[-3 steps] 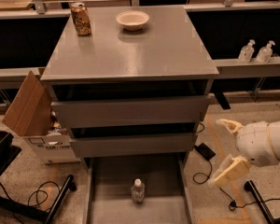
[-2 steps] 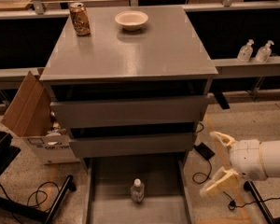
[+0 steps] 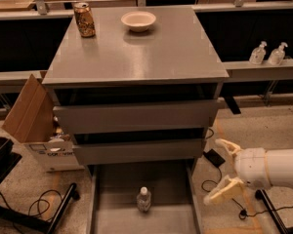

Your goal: Pick blue plastic bottle from bottom drawer and place on counter

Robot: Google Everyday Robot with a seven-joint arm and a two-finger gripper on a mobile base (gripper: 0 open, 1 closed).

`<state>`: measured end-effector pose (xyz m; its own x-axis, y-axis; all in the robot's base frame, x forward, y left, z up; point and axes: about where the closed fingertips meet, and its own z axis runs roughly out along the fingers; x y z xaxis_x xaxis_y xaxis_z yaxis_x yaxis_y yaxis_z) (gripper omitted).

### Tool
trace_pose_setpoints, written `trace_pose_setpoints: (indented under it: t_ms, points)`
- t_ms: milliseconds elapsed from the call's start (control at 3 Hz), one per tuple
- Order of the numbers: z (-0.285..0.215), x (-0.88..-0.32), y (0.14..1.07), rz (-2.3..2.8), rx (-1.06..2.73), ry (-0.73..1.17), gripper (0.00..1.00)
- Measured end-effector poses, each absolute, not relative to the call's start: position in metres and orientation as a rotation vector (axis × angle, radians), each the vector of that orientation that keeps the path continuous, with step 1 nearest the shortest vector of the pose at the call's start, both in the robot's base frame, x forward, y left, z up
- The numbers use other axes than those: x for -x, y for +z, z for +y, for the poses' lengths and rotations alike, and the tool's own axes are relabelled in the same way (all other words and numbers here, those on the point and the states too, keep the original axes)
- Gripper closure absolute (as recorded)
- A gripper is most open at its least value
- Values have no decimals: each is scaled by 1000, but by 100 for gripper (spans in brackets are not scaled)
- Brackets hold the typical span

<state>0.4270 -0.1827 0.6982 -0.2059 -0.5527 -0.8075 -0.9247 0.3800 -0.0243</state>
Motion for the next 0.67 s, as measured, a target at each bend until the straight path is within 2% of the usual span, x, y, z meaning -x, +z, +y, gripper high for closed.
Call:
trace_pose_setpoints:
  t_ms: [667]
  points:
    - [-156,-430,594,1722,1178,748,0]
